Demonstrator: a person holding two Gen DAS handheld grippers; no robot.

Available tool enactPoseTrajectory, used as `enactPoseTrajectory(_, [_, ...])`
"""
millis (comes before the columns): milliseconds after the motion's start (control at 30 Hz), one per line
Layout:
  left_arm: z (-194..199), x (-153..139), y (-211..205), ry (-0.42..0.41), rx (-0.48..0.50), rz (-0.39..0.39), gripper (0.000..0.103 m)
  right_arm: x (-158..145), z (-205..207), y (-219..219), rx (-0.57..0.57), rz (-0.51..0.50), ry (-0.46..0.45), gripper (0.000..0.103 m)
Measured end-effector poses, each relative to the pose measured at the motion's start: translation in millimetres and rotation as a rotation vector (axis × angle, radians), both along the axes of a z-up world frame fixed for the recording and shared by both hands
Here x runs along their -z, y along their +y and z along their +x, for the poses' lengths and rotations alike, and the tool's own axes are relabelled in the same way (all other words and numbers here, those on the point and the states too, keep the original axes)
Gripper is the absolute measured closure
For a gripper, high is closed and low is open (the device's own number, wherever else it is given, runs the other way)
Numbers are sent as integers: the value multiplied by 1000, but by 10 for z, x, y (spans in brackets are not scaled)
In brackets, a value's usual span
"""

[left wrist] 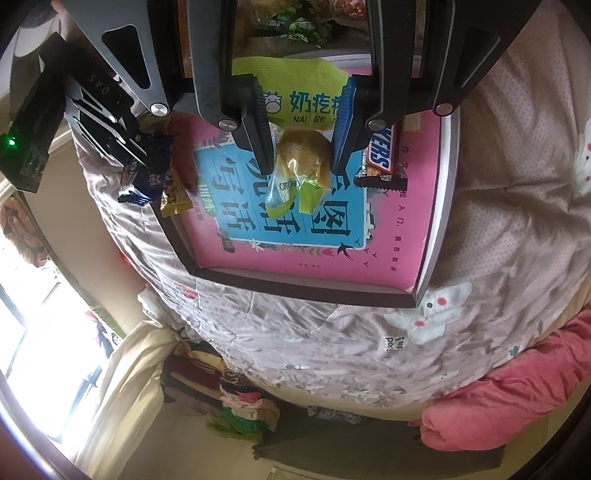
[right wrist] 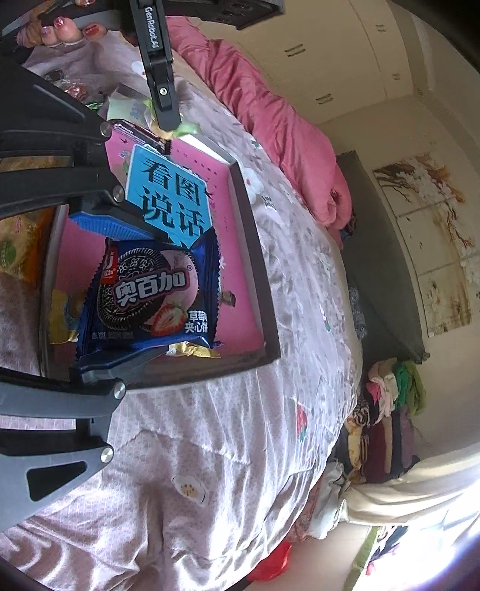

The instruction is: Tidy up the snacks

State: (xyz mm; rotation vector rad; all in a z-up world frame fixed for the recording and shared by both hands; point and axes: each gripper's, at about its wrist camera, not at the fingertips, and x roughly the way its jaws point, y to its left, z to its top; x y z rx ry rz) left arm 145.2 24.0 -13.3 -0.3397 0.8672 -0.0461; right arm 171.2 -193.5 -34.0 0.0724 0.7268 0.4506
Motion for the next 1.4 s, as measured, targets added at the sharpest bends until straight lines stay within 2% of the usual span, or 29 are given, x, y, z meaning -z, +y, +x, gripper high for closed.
enactPoseTrajectory(267, [38, 66, -27, 7, 0, 21, 71, 4, -60, 100, -33, -15, -13, 52])
enactPoseTrajectory(567, [107, 147, -66, 18, 1, 47, 71, -43, -167, 223, -73, -56, -71, 52])
enactPoseTrajectory(1133, [194, 228, -126, 29, 17, 74, 71, 129, -138, 451, -162, -105, -2, 52])
enactPoseTrajectory(1400, [191, 234, -123, 31, 14, 69, 71, 156, -164, 453, -189, -83, 18, 52])
